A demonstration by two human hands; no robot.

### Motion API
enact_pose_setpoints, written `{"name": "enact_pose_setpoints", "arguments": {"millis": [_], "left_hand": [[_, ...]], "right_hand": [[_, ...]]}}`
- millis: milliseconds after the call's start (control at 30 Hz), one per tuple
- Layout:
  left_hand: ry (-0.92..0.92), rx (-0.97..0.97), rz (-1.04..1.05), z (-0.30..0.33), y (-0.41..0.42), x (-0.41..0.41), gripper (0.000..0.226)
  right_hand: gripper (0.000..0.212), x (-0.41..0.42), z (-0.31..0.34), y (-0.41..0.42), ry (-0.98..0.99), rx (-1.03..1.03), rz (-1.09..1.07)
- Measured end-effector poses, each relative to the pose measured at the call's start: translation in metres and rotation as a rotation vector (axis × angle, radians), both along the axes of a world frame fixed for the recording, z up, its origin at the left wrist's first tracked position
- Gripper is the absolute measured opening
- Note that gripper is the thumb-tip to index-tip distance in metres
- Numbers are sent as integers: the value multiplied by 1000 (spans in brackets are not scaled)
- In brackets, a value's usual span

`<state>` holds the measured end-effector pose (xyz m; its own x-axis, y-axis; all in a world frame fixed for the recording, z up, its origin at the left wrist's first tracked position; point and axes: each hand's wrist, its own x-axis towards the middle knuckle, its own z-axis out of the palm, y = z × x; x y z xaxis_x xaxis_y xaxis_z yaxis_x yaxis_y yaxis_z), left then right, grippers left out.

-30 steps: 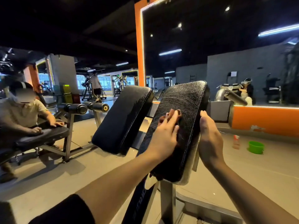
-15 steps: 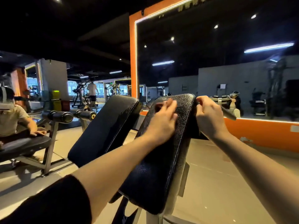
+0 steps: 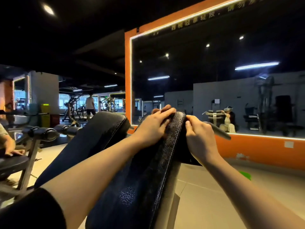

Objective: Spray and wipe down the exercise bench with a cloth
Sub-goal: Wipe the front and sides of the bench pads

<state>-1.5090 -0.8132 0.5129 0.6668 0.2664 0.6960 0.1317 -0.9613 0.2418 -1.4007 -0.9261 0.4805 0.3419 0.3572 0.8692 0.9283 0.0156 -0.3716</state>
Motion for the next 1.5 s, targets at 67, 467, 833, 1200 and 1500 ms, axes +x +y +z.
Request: {"name": "enact_pose_setpoints", "arguments": {"millis": [67, 467, 833, 1200, 1500], "left_hand": [[10, -98, 168, 5, 26, -6, 41], [-1, -168, 235, 4, 36, -11, 36], [-16, -89, 73, 10, 16, 4, 39], [-35, 37, -139, 2, -8, 11, 42], [-27, -4, -88, 1, -24, 12, 42]], "right_hand": [[25, -2, 1, -1, 17, 0, -5], [22, -5, 1, -5, -2, -17, -37], [22, -3, 0, -3, 18, -19, 11], [23, -2, -1, -3, -14, 0, 52], [22, -1, -2, -3, -27, -43, 30]]}}
